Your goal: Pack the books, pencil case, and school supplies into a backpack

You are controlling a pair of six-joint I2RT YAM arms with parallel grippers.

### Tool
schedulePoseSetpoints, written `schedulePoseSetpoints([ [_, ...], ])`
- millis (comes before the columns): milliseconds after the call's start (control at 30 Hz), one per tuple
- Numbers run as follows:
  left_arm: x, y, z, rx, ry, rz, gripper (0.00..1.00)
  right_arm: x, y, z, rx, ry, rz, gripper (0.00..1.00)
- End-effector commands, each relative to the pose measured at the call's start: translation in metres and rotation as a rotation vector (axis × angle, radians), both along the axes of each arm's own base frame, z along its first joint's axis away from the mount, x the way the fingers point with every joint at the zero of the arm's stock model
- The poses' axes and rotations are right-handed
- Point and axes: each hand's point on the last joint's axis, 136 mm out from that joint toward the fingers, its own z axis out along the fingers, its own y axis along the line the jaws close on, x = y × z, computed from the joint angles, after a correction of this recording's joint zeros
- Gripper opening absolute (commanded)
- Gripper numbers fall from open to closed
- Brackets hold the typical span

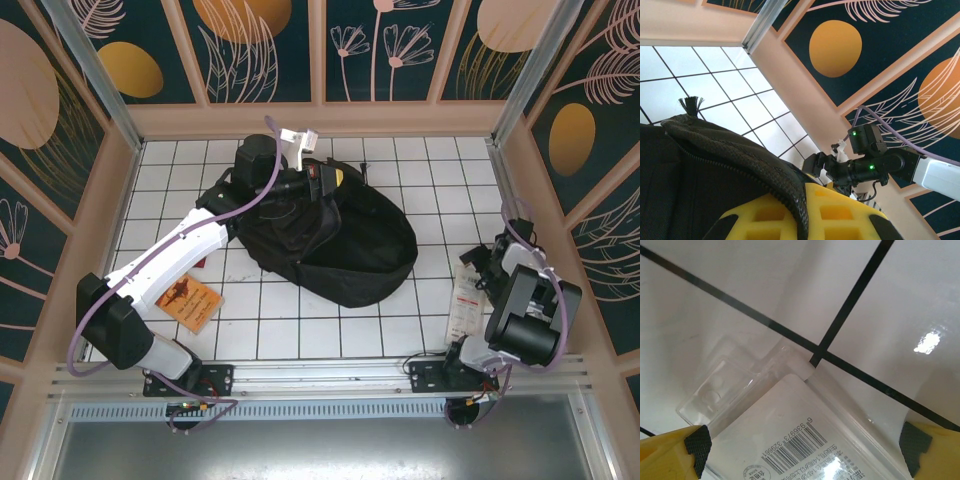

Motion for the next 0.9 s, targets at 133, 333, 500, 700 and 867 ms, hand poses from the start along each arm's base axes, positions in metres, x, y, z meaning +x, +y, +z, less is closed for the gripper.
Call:
schedulePoseSetpoints([
  [133, -0.005, 0.006, 0.047, -0.086, -0.119, -0.02, 0.0, 0.027, 0.121, 0.017, 0.364, -0.142, 0.217, 0.99],
  [333, -0.005, 0.004, 0.045, -0.095, -0.108, -0.034, 0.0, 0.034, 0.142, 0.047, 0.391, -0.165, 0.286, 0.99],
  [500, -0.005, 0.004, 0.044, -0.094, -0.107, -0.03, 0.0, 0.016, 0.074, 0.051, 0.079, -0.002, 0.154, 0.99],
  [700, -0.003, 0.003, 0.041, -0.093, -0.097, -0.031, 0.0, -0.027, 0.008, 0.042, -0.08, 0.11, -0.093, 0.99],
  [867, -0.003, 0.001, 0.038, -0.092, -0.09, -0.036, 0.0, -0.038, 0.023, 0.008, 0.079, 0.083, -0.118, 0.99],
])
